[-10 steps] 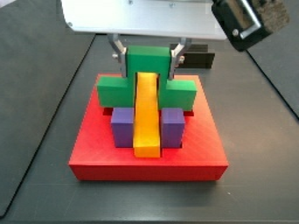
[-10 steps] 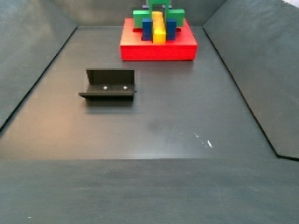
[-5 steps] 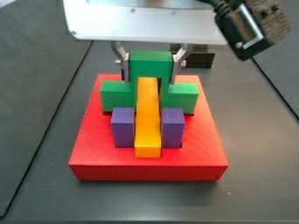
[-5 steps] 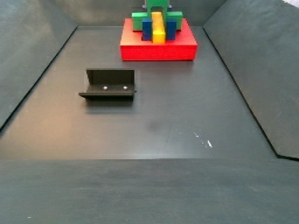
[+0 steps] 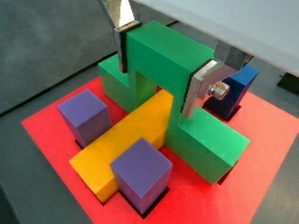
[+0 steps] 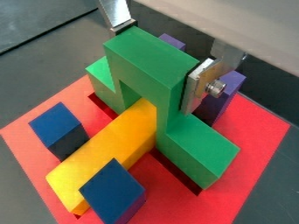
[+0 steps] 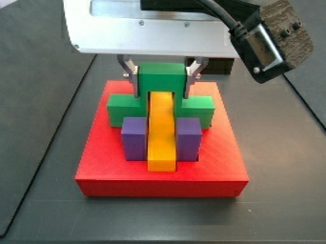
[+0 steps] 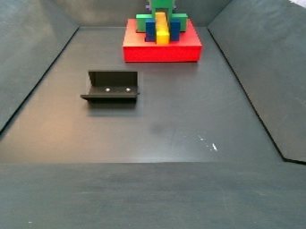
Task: Pick up the green object. Move up. Move to above the board. Insert the green object.
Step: Insert the green object.
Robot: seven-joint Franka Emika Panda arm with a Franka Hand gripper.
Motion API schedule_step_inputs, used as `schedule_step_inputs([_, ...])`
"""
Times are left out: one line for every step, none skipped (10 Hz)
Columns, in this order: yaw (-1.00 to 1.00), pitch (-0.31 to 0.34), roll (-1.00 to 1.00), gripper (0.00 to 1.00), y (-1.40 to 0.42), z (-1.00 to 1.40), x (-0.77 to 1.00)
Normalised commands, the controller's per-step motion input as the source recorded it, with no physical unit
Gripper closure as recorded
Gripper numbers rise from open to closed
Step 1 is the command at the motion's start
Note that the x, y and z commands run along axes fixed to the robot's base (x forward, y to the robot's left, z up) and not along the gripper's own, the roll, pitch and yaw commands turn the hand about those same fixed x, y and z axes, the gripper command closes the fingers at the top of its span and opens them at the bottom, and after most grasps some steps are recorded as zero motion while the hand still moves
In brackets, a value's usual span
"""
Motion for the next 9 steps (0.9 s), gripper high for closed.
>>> schedule_step_inputs([0.11, 0.053, 0.25, 1.00, 0.05, 0.00, 0.31])
schedule_step_inputs([0.06, 0.050, 0.23, 1.00, 0.17, 0.00, 0.29])
schedule_step_inputs([0.03, 0.050, 0.21, 1.00, 0.15, -0.01, 0.25])
schedule_step_inputs([0.00, 0.036, 0.17, 1.00, 0.00, -0.19, 0.00])
schedule_step_inputs([0.00, 0.000, 0.16, 1.00, -0.07, -0.43, -0.09])
schedule_step_inputs([0.00, 0.000, 0.17, 1.00, -0.17, -0.56, -0.14])
schedule_step_inputs([0.00, 0.000, 0.14, 1.00, -0.18, -0.60, -0.07])
schedule_step_inputs([0.00, 0.000, 0.07, 1.00, -0.13, -0.56, -0.06])
schedule_step_inputs([0.00, 0.000, 0.04, 1.00, -0.09, -0.52, 0.00])
